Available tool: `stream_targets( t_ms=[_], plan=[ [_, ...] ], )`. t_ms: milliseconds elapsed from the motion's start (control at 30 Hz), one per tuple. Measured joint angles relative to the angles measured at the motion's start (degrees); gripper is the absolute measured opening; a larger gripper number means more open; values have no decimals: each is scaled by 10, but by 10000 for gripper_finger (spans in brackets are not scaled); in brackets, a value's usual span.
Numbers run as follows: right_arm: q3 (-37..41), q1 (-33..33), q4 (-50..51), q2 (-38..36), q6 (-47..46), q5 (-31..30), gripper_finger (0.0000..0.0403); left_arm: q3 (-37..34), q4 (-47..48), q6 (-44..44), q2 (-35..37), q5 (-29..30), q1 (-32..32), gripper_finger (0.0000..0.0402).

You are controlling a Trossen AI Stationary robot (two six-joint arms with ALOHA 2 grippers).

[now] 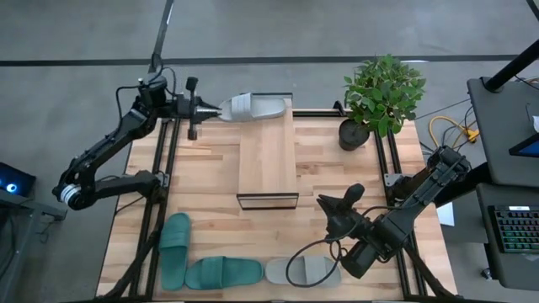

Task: Pick and place slides into the shelf
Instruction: Put the gray slide on the shelf

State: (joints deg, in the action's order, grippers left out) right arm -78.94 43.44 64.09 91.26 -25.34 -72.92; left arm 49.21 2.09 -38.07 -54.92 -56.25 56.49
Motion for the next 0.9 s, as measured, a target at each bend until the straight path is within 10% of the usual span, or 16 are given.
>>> stream_targets(
  t_ms=[333,500,900],
  plan=[
    [-12,4,-1,0,89,6,47,0,-12,204,38,-64,-46,13],
    [-12,27,0,0,109,126,47,-1,-12,230,45,-64,-68,13],
    [2,197,5,0,-14,165,47,-35,-20,257,33,12,-145,13]
  ],
)
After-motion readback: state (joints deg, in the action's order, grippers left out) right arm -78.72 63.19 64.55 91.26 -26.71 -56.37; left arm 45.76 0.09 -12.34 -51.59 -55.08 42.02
